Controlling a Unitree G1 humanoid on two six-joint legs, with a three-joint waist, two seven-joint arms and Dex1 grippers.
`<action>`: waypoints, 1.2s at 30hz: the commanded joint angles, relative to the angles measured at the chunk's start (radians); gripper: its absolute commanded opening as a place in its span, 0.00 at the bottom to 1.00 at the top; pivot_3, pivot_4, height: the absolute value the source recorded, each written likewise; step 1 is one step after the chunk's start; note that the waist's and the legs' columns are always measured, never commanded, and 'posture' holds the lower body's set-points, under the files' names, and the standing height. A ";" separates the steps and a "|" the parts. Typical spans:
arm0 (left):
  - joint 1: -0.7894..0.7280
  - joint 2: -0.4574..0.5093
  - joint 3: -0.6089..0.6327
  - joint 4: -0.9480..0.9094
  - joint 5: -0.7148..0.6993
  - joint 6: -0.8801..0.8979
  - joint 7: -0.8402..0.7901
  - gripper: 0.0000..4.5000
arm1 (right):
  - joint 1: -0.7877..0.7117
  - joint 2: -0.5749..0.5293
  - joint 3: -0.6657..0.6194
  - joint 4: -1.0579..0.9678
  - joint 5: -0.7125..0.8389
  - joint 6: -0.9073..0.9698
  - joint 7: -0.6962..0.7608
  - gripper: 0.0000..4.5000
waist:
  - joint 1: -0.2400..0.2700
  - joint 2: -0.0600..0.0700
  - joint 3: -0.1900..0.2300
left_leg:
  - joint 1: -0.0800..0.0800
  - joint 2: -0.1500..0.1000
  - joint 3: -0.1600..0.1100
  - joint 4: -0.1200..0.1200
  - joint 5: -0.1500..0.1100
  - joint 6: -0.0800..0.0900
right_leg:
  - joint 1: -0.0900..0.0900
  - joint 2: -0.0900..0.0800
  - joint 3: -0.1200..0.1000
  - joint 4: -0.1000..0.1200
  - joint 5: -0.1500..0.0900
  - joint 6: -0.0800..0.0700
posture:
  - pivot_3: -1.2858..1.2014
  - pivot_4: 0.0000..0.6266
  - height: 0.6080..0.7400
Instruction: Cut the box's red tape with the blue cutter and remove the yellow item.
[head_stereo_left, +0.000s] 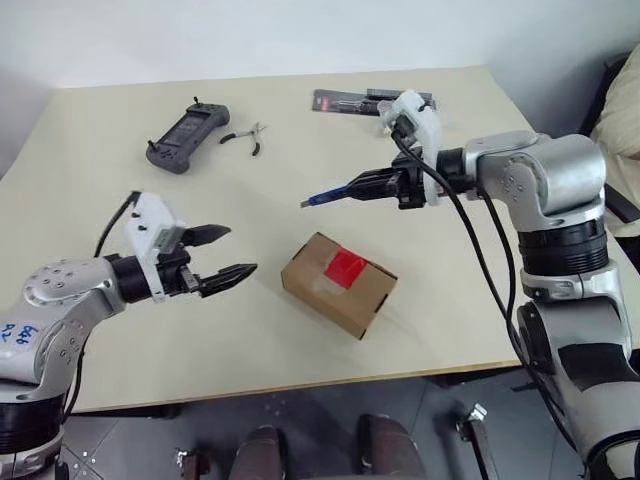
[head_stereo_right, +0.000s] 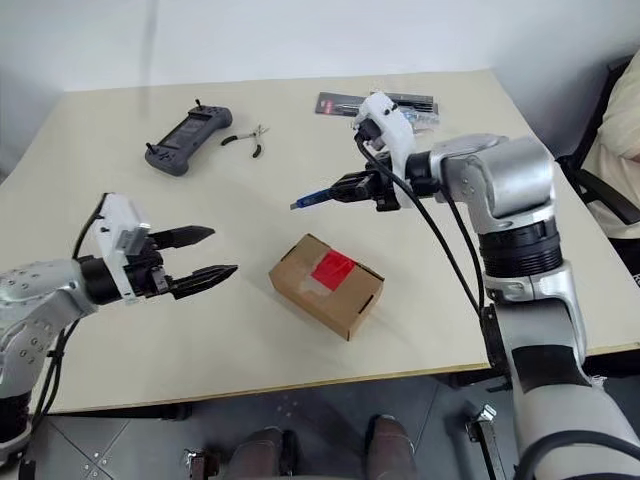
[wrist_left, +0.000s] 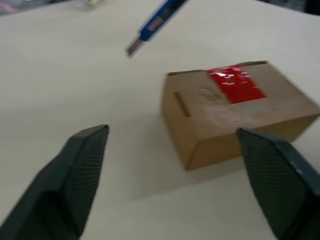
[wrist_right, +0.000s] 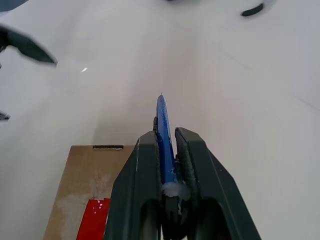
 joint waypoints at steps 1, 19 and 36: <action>-0.105 -0.053 -0.113 0.017 0.000 0.011 -0.024 0.66 | 0.044 -0.065 -0.049 -0.171 0.037 0.067 -0.045 0.03 | 0.009 -0.001 0.000 | -0.001 0.000 0.000 0.000 0.000 0.000 | 0.000 0.000 0.000 0.000 0.000 0.000 | 0.52 0.24 1.00; -0.384 -0.220 -0.478 0.425 0.361 -0.249 -0.204 0.00 | 0.173 -0.130 -0.091 -0.490 0.165 0.233 -0.195 0.03 | 0.027 -0.001 0.001 | -0.003 0.001 0.002 0.003 0.000 0.000 | -0.002 0.002 0.002 -0.002 0.000 0.000 | 0.52 0.24 1.00; -0.391 -0.283 -0.500 0.469 0.453 -0.247 -0.221 0.00 | 0.259 -0.182 -0.114 -0.525 0.233 0.229 -0.242 0.03 | 0.030 -0.002 0.001 | -0.003 0.001 0.002 0.005 0.000 0.000 | -0.002 0.002 0.003 -0.001 0.000 0.000 | 0.52 0.24 1.00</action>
